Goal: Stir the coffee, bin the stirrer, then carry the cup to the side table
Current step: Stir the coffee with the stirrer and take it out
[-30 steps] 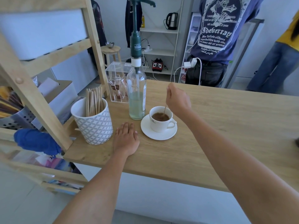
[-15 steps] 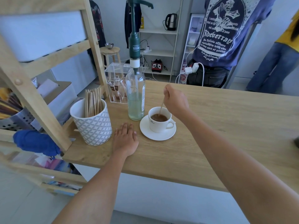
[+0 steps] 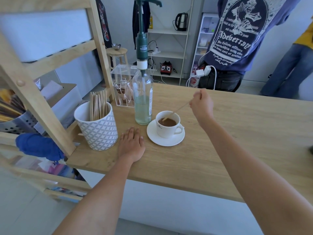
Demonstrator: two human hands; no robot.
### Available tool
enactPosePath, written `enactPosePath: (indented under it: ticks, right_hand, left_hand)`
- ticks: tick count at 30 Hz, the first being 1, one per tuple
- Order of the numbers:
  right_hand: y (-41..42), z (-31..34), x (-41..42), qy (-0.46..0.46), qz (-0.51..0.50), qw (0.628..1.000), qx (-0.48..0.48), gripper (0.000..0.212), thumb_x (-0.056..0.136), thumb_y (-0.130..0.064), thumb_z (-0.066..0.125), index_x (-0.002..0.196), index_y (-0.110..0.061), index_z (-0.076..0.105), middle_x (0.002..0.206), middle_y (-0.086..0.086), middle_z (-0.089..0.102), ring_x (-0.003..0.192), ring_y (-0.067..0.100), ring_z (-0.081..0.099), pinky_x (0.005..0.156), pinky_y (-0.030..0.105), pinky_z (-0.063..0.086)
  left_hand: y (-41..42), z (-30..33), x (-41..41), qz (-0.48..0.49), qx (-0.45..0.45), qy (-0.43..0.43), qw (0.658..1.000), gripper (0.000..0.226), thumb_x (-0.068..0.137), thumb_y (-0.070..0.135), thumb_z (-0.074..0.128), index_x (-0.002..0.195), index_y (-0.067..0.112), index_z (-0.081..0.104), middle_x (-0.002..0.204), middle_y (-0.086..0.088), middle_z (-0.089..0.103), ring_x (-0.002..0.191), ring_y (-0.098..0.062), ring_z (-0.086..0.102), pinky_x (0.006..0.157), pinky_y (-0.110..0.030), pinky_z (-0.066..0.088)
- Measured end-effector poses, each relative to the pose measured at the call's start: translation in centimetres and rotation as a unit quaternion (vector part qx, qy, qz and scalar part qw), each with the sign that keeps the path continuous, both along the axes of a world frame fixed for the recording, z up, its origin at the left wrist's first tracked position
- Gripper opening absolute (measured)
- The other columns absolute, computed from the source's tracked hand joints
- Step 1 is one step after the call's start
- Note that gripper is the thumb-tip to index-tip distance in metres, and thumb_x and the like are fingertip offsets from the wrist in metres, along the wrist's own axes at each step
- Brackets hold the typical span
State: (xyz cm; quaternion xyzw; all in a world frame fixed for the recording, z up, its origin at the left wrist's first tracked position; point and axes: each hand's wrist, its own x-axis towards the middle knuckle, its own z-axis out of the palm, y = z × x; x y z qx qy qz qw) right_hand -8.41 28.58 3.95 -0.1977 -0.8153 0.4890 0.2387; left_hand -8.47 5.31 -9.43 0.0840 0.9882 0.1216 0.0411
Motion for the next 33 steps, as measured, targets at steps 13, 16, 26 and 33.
enactPosePath:
  ticks: [13,16,26,33]
  right_hand:
    - [2.4,-5.1,1.5,-0.043,-0.082,0.923,-0.373,0.030,0.100,-0.018,0.026,0.074,-0.020,0.040,0.067,0.004,0.055,0.055,0.012,0.052,0.053,0.022,0.038]
    - [2.6,-5.2,1.9,-0.041,-0.079,0.916,-0.391,0.030,0.101,-0.018,0.027,0.074,-0.019,0.040,0.068,0.004,0.056,0.056,0.013,0.053,0.054,0.023,0.039]
    - [2.7,-3.8,4.6,-0.013,-0.074,0.908,-0.411,0.032,0.102,-0.017,0.026,0.074,-0.016,0.040,0.068,0.005,0.057,0.057,0.013,0.055,0.055,0.022,0.040]
    - [4.1,-1.7,9.5,0.035,-0.123,0.896,-0.426,0.032,0.102,-0.016,0.027,0.074,-0.015,0.042,0.066,0.004,0.057,0.057,0.013,0.056,0.053,0.020,0.040]
  left_hand:
    - [0.1,0.3,-0.2,0.002,-0.012,-0.008,1.000,0.056,0.102,0.035,0.012,0.155,0.019,0.010,0.164,-0.003,0.004,0.151,-0.018,-0.002,0.122,-0.039,-0.003]
    - [0.0,0.6,-0.3,0.002,0.000,-0.019,1.000,0.055,0.103,0.035,0.016,0.155,0.018,0.015,0.164,-0.005,0.007,0.151,-0.019,0.000,0.122,-0.039,0.000]
    - [1.0,6.9,1.0,0.009,0.051,0.067,0.996,0.056,0.103,0.036,0.019,0.153,0.011,0.021,0.163,-0.010,0.010,0.151,-0.023,0.003,0.122,-0.041,0.006]
    - [5.0,10.2,3.0,-0.073,0.051,0.095,0.991,0.054,0.103,0.032,0.022,0.153,0.009,0.022,0.163,-0.010,0.011,0.150,-0.023,0.006,0.122,-0.038,0.008]
